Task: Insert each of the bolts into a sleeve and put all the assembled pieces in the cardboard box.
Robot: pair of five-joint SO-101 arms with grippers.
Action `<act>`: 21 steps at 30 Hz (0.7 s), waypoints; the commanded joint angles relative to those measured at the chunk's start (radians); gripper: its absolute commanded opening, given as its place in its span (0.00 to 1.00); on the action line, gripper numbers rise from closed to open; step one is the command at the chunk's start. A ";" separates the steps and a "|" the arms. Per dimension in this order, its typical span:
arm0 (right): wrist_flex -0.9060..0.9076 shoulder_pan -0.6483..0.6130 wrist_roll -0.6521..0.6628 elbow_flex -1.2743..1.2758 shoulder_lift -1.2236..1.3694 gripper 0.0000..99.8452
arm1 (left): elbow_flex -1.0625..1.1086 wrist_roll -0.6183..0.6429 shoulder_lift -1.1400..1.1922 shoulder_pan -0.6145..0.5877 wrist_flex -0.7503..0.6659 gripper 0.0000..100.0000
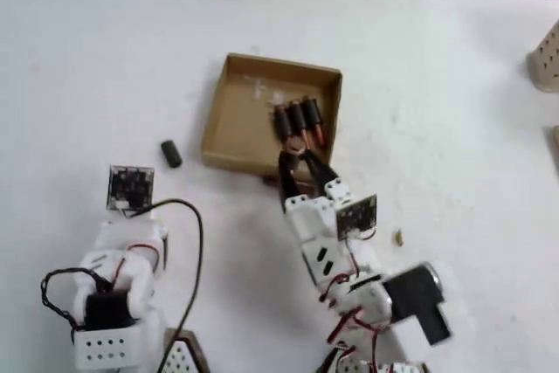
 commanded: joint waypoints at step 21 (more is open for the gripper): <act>1.535 0.157 0.000 -0.686 -0.687 0.02 | 0.000 -0.028 -0.005 -0.016 0.011 0.06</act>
